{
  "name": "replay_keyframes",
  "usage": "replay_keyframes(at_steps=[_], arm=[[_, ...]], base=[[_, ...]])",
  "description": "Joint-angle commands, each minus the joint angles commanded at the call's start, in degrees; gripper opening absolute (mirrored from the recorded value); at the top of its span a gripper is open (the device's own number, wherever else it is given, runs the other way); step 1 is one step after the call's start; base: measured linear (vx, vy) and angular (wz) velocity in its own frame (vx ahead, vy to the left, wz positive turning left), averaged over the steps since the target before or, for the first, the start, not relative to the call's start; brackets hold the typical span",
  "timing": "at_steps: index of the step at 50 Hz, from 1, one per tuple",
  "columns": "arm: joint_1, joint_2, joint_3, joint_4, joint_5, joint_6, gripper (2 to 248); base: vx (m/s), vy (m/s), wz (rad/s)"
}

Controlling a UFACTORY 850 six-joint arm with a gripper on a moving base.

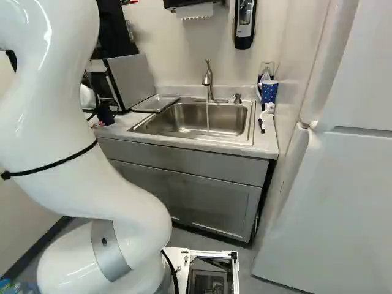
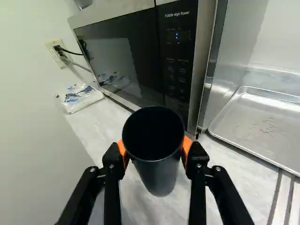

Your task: Rinse the cup and place it in the tray

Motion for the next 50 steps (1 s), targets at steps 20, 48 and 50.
replay_keyframes(at_steps=[20,48,50], arm=[[0.0,0.0,0.0,0.0,0.0,0.0,137],[0.0,0.0,0.0,-0.05,-0.86,0.0,247],[0.0,0.0,0.0,-0.12,-1.25,0.0,247]], base=[[0.0,0.0,0.0],[0.0,0.0,0.0],[0.0,0.0,0.0]])
